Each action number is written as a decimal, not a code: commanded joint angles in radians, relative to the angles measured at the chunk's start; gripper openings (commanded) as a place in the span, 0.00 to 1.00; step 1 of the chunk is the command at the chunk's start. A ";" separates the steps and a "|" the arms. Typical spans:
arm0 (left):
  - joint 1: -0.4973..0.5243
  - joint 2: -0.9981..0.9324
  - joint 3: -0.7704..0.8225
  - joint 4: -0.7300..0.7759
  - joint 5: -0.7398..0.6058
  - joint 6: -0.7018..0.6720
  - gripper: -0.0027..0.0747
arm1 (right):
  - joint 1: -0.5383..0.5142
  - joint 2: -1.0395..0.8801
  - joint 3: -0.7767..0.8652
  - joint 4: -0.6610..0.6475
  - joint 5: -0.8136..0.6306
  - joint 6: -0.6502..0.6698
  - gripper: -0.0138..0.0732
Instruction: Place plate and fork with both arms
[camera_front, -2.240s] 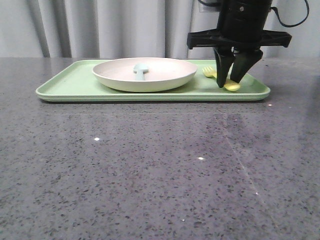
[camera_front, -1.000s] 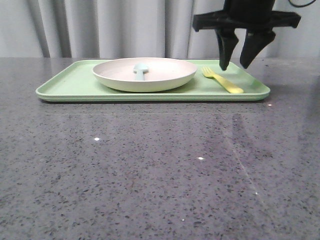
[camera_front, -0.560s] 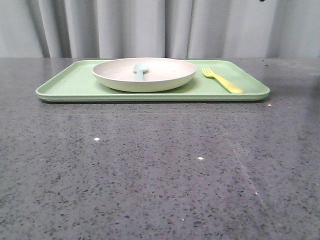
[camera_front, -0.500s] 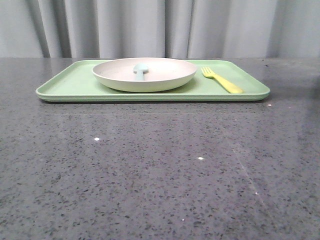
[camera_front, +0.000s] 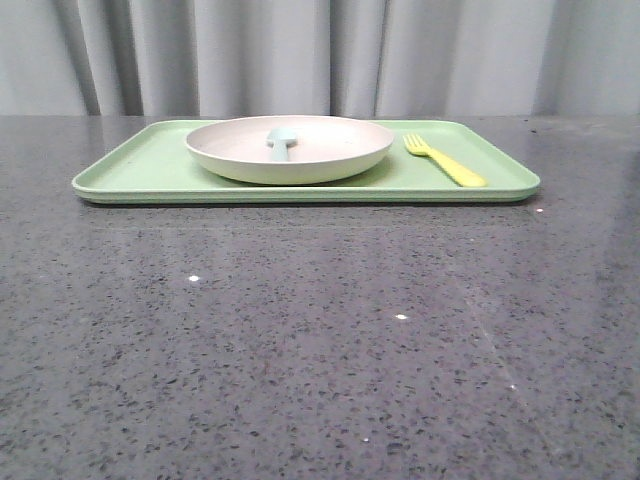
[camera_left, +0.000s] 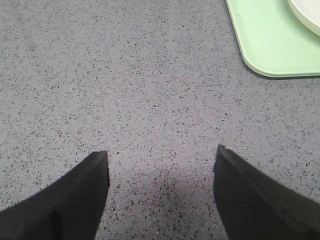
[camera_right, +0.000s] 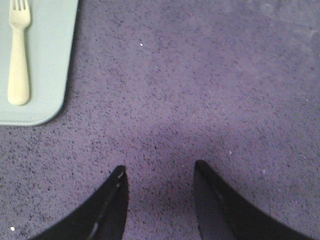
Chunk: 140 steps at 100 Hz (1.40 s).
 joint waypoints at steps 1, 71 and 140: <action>0.003 -0.001 -0.025 -0.009 -0.069 -0.010 0.60 | -0.016 -0.101 0.035 -0.032 -0.062 -0.001 0.54; 0.003 -0.001 -0.025 -0.011 -0.069 -0.010 0.60 | -0.016 -0.562 0.389 -0.034 -0.063 -0.001 0.54; 0.003 -0.001 -0.025 -0.011 -0.067 -0.010 0.19 | -0.016 -0.562 0.389 -0.034 -0.064 -0.001 0.02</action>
